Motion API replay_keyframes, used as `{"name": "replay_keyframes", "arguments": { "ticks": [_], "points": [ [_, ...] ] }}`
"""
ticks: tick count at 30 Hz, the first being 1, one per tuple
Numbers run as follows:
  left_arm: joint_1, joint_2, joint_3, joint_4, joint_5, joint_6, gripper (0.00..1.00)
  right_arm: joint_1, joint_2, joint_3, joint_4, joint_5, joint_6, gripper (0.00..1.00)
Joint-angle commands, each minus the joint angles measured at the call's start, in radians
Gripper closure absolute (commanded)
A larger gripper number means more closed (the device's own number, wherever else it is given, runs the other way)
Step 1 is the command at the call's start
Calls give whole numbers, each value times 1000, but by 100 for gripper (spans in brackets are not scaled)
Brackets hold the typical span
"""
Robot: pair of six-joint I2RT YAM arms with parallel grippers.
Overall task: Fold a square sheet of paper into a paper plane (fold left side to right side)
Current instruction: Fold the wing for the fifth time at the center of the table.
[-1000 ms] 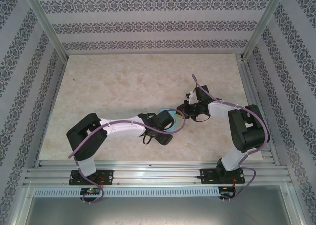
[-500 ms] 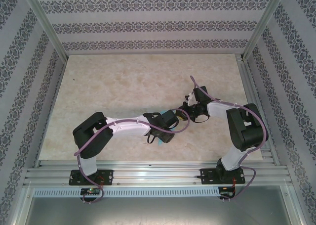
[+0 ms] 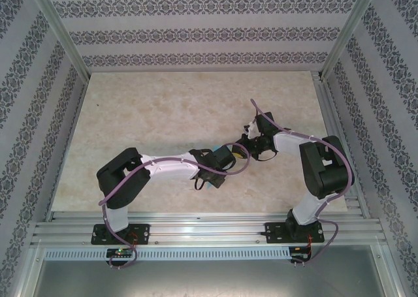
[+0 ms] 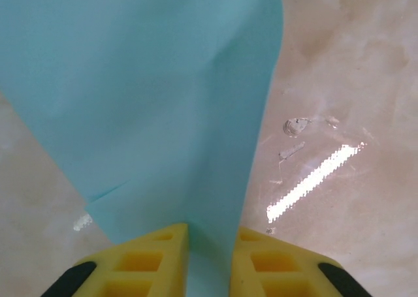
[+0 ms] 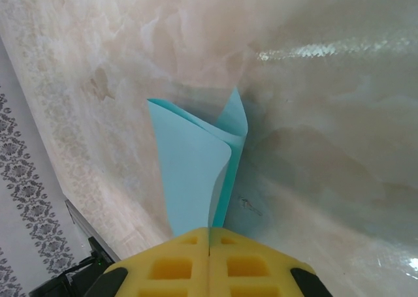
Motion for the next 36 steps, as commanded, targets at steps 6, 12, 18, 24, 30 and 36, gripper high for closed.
{"name": "replay_keyframes", "arguments": {
  "ticks": [6,12,18,24,30,36],
  "points": [
    [75,-77,-69,138,170,-92,96,-23,-100,32,-59,59,-48,65],
    [155,-136,-160,273,304,-179,98,-90,-226,-10,-84,78,-62,53],
    [226,-173,-257,447,426,-285,98,-82,-222,-114,84,64,45,80],
    [249,-178,-320,540,448,-356,99,-5,-145,-123,221,98,146,89],
    [279,-188,-391,657,467,-437,99,55,-44,-110,311,130,223,94],
    [299,-200,-441,726,475,-485,99,99,14,-84,346,134,253,95]
  ]
}}
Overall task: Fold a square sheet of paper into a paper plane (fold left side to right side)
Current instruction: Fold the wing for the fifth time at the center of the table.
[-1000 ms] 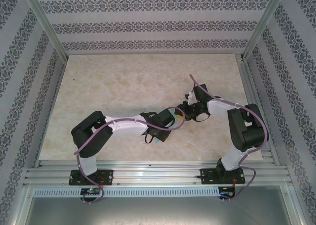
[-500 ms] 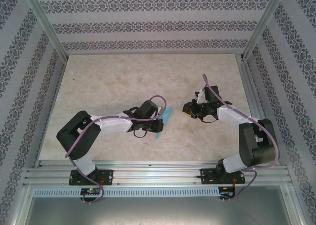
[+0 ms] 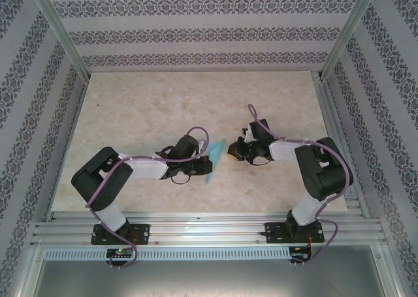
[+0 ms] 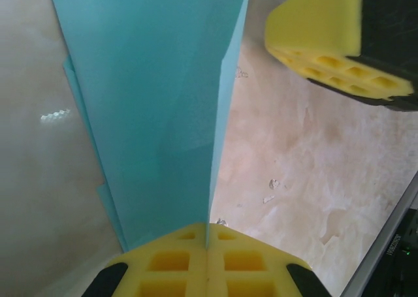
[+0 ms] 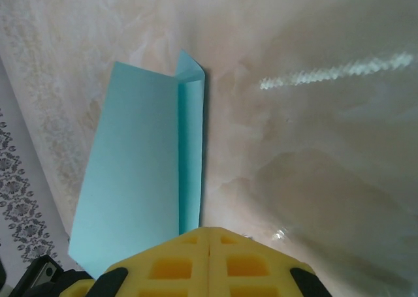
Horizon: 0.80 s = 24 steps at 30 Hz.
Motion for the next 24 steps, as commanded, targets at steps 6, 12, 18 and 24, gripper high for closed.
{"name": "replay_keyframes", "arguments": {
  "ticks": [6,12,18,24],
  "points": [
    [51,-19,-80,198,51,-102,99,38,40,47,74,21,41,95],
    [64,18,-76,234,85,-106,99,55,60,72,51,21,23,95],
    [81,32,-92,261,104,-108,100,61,67,82,41,21,14,95],
    [94,68,-101,309,137,-119,99,64,70,87,28,18,0,94]
  ]
}}
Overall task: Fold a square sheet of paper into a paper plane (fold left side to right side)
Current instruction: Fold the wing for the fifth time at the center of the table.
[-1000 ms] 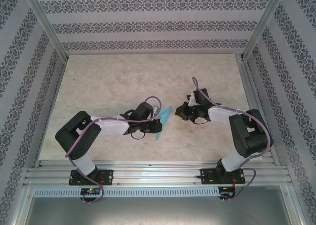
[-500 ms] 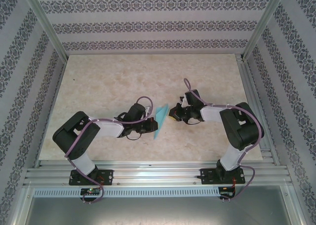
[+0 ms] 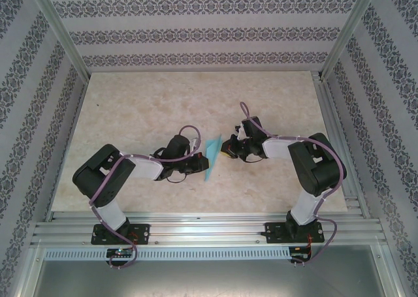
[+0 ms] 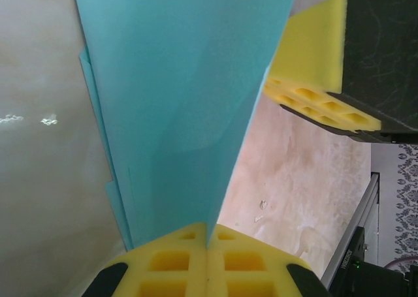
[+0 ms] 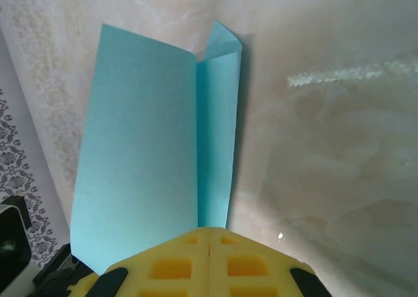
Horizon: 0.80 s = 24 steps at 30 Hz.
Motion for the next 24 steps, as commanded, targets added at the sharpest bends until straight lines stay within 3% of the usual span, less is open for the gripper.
{"name": "replay_keyframes", "arguments": {
  "ticks": [1,16,24],
  "points": [
    [14,38,-13,89,42,-21,99,12,13,23,-8,6,-29,94],
    [38,103,-31,209,99,-75,100,20,-12,34,-32,2,-47,94],
    [41,67,-6,142,117,-31,99,33,-30,27,51,-33,-14,86]
  ]
}}
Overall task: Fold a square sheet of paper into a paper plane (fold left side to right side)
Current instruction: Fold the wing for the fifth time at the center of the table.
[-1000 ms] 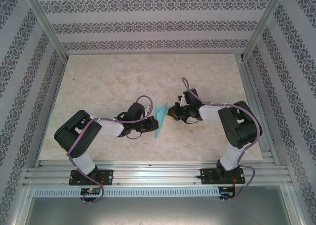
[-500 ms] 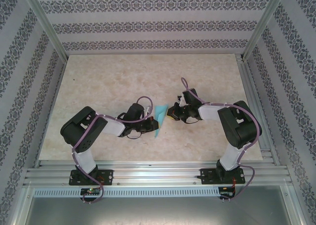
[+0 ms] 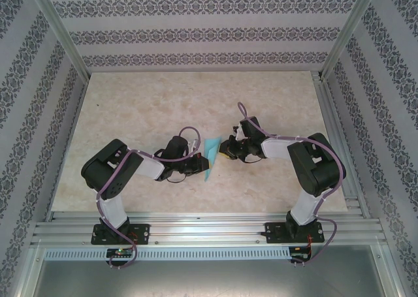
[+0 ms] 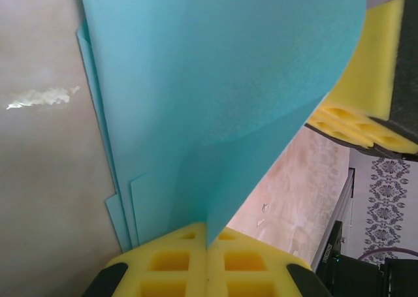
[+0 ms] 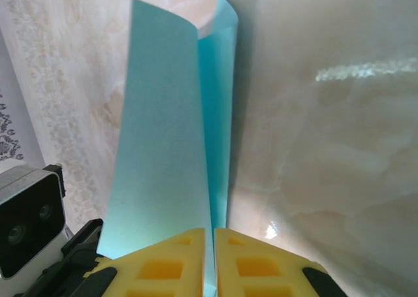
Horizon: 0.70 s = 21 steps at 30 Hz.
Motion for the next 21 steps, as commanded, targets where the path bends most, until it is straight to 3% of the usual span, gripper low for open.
{"name": "replay_keyframes", "arguments": {
  "ticks": [1,9,21],
  "points": [
    [11,-26,15,-6,20,31,99,25,-30,25,64,-33,9,86],
    [10,-35,18,-17,13,30,93,57,-6,51,46,-14,23,84],
    [12,-181,70,-255,-30,141,60,58,26,66,3,15,21,84]
  ]
}}
